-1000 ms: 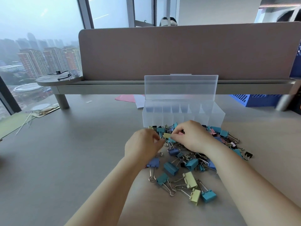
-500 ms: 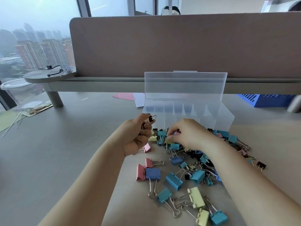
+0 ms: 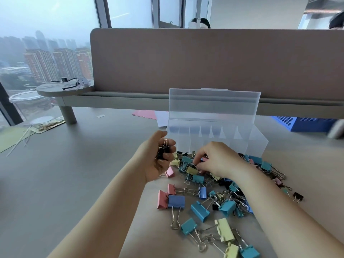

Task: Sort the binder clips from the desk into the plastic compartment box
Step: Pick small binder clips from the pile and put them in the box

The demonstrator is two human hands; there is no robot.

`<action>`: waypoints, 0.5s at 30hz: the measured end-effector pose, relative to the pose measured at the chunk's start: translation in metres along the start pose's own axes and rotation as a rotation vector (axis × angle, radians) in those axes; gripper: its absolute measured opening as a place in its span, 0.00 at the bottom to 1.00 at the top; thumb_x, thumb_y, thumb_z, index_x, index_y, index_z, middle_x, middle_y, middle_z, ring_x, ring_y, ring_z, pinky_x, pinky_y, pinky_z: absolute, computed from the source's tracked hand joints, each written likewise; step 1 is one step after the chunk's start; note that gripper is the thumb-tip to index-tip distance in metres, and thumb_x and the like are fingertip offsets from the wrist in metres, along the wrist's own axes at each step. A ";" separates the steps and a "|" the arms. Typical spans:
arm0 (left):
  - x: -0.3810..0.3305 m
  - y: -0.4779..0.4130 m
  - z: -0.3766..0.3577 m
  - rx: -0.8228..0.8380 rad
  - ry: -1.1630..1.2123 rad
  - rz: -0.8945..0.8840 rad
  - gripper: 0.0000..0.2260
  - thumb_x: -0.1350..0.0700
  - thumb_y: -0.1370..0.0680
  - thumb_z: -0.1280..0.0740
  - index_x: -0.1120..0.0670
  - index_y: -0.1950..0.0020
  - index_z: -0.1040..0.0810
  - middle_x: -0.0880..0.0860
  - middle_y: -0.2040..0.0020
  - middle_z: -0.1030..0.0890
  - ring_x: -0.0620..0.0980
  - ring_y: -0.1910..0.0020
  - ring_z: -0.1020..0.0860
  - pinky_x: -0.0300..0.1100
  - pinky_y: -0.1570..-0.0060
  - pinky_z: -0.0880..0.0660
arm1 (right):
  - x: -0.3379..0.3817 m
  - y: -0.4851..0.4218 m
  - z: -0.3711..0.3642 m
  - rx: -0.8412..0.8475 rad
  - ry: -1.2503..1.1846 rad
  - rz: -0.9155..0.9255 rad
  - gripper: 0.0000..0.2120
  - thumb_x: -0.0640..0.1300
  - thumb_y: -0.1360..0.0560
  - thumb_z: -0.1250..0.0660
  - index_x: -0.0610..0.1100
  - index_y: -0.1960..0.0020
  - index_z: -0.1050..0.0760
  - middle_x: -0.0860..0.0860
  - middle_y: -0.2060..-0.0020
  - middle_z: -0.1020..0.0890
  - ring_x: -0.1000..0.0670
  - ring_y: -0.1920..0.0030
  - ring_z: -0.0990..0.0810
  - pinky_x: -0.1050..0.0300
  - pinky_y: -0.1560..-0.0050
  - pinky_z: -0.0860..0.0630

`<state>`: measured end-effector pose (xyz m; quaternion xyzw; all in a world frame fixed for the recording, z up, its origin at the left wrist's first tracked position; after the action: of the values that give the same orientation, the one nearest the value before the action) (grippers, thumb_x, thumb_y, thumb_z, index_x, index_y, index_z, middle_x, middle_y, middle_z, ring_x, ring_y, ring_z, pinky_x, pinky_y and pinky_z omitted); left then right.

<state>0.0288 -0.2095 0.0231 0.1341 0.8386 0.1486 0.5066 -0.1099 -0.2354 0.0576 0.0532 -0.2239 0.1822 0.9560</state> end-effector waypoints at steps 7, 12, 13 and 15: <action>-0.010 0.007 -0.001 -0.065 -0.368 -0.146 0.11 0.55 0.17 0.42 0.57 0.52 0.23 0.49 0.69 0.30 0.43 0.76 0.37 0.32 0.80 0.46 | 0.010 0.000 -0.008 0.077 0.015 0.066 0.06 0.44 0.26 0.32 0.53 0.52 0.17 0.57 0.51 0.20 0.54 0.50 0.21 0.53 0.47 0.22; -0.025 0.012 -0.010 -0.125 -0.892 -0.296 0.14 0.50 0.18 0.41 0.54 0.57 0.22 0.49 0.69 0.33 0.45 0.76 0.38 0.34 0.79 0.43 | 0.012 -0.001 -0.014 0.135 0.016 0.075 0.10 0.57 0.28 0.30 0.52 0.51 0.17 0.55 0.52 0.19 0.54 0.51 0.22 0.53 0.48 0.24; -0.027 0.012 -0.011 -0.139 -0.973 -0.321 0.14 0.48 0.19 0.40 0.53 0.59 0.22 0.49 0.70 0.33 0.45 0.75 0.37 0.35 0.78 0.42 | 0.012 -0.001 -0.015 0.144 0.025 0.078 0.10 0.57 0.28 0.29 0.53 0.51 0.18 0.55 0.52 0.19 0.54 0.51 0.23 0.53 0.49 0.24; -0.029 0.013 -0.014 -0.147 -1.136 -0.374 0.13 0.45 0.22 0.36 0.54 0.58 0.21 0.48 0.70 0.30 0.45 0.74 0.36 0.34 0.77 0.40 | 0.012 -0.001 -0.017 0.156 0.040 0.090 0.09 0.56 0.28 0.28 0.53 0.51 0.18 0.54 0.50 0.19 0.53 0.51 0.23 0.54 0.51 0.25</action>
<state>0.0309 -0.2104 0.0579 0.0076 0.4336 0.0195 0.9009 -0.0922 -0.2294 0.0483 0.1139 -0.1919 0.2427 0.9441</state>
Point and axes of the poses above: each hand's wrist, its own y-axis away from the middle knuckle, its own z-axis out of the back of the hand, x = y × z, the point moved 10 cm from there along -y, towards the middle knuckle
